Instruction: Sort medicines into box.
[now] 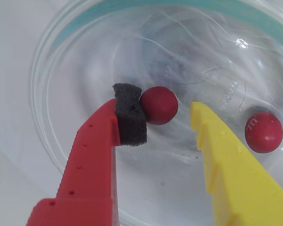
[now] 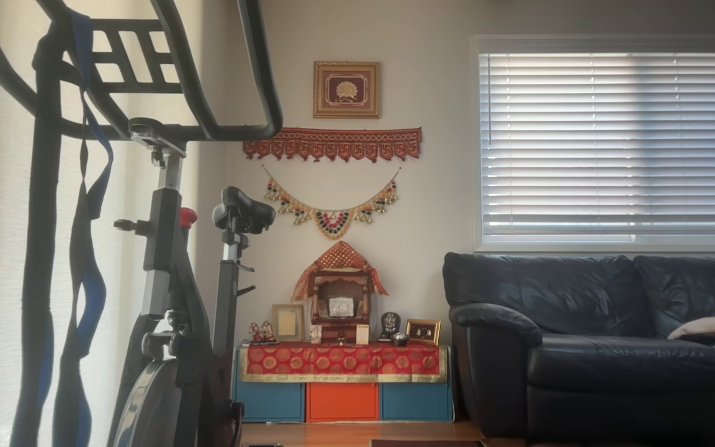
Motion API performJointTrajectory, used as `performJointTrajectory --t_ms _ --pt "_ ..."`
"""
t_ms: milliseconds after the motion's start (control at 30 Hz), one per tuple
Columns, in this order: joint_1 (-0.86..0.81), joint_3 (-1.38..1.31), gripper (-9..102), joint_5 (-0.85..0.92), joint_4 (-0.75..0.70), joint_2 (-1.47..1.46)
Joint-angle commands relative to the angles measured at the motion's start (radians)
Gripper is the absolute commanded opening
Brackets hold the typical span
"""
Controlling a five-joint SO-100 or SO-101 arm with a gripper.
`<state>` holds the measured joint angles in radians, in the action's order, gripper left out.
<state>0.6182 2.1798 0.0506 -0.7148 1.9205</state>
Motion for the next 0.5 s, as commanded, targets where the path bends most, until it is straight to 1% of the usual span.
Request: performJointTrajectory --t_ms 0,467 --pt "0.011 -0.031 19 -0.005 -0.006 0.031" --pt "0.012 -0.031 18 -0.003 -0.008 0.021"
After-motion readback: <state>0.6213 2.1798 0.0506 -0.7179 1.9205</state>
